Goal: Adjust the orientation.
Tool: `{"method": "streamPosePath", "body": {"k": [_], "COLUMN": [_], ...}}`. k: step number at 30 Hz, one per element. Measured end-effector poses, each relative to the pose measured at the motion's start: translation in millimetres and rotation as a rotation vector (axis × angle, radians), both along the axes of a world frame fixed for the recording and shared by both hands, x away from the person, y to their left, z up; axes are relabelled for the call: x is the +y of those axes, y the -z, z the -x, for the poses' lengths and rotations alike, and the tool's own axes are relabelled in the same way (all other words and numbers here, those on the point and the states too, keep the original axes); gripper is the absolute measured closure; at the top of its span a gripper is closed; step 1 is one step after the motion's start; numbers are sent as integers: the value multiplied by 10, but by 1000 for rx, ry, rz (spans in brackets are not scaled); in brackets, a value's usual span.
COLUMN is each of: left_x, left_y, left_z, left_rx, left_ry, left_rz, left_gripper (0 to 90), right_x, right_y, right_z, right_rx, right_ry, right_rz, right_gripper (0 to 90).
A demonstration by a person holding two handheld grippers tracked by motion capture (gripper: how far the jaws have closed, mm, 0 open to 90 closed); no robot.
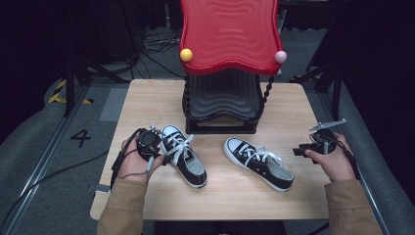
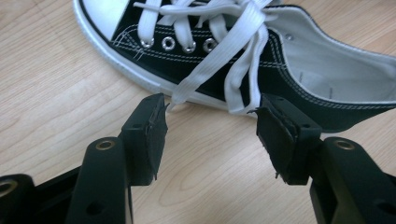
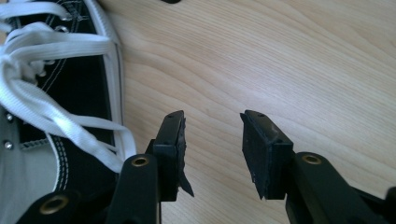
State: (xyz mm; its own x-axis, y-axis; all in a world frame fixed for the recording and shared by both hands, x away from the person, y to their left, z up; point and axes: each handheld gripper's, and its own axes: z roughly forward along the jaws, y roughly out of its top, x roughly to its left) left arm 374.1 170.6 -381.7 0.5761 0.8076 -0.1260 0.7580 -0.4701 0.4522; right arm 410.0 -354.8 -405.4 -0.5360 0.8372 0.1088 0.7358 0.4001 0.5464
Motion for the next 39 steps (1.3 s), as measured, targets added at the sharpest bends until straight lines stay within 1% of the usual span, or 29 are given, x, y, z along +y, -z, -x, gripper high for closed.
{"method": "streamPosePath", "body": {"k": [1, 2, 3, 4, 6, 8, 10, 11, 12, 15, 16, 20, 22, 23, 24, 26, 27, 28, 30, 32, 33, 35, 36, 38, 39], "left_x": [0, -14, -37, -51, -64, -76, -101, -123, -143, -237, -281, -430, -493, -493, -554, -621, -621, -665, -742, -775, -775, -792, -799, -819, -833], "left_y": [0, -4, -8, -10, -19, -26, -49, -63, -78, -119, -131, -148, -140, -140, -122, -99, -99, -83, -41, -6, -6, 35, 54, 75, 84], "left_z": [0, 1, 1, 2, -5, -4, 2, 7, 14, 37, 48, 80, 91, 91, 99, 108, 108, 111, 113, 110, 110, 96, 90, 91, 90], "left_rx": [0, 6, 13, 14, 16, 13, 12, 6, 4, -3, -3, 10, 17, 17, 18, 26, 26, 31, 46, 65, 65, 72, 80, 96, 95], "left_ry": [0, 5, 14, 12, 18, 22, 35, 45, 52, 87, 107, 181, 200, 200, 211, 225, 225, 237, 257, 251, 251, 254, 254, 256, 261], "left_rz": [0, 0, -4, 2, 17, 18, 34, 42, 46, 63, 78, 115, 123, 123, 118, 107, 107, 98, 96, 92, 92, 79, 73, 64, 63], "left_gripper": [448, 448, 455, 456, 455, 454, 454, 454, 456, 456, 456, 459, 459, 459, 459, 459, 458, 458, 456, 454, 451, 448, 428, 429, 434], "right_x": [0, 10, 18, 19, 8, -1, -15, -18, -24, -30, -30, -17, -5, 1, 6, 14, 14, 14, 7, 4, 4, 7, 9, 9, 9], "right_y": [0, 6, 14, 24, 39, 51, 54, 53, 53, 55, 57, 69, 76, 81, 83, 85, 85, 83, 75, 64, 64, 63, 67, 70, 72], "right_z": [0, 7, 14, 23, 30, 38, 50, 57, 61, 72, 75, 83, 83, 82, 79, 79, 79, 78, 80, 84, 84, 84, 80, 79, 78], "right_rx": [0, -8, -12, -2, 2, 6, 6, 10, 5, 0, 1, 7, 11, 11, 10, 13, 13, 13, 9, 7, 7, 8, 9, 7, 5], "right_ry": [0, -26, -40, -40, -32, -31, -21, -16, -18, -15, -13, -15, -20, -23, -25, -27, -27, -30, -29, -28, -28, -31, -39, -40, -39], "right_rz": [0, 4, 10, -3, -33, -50, -71, -74, -77, -83, -81, -79, -80, -81, -82, -85, -85, -87, -88, -89, -89, -91, -90, -89, -87], "right_gripper": [614, 658, 675, 699, 706, 702, 701, 702, 701, 697, 697, 687, 680, 677, 676, 669, 669, 667, 662, 662, 662, 659, 650, 648, 647]}}
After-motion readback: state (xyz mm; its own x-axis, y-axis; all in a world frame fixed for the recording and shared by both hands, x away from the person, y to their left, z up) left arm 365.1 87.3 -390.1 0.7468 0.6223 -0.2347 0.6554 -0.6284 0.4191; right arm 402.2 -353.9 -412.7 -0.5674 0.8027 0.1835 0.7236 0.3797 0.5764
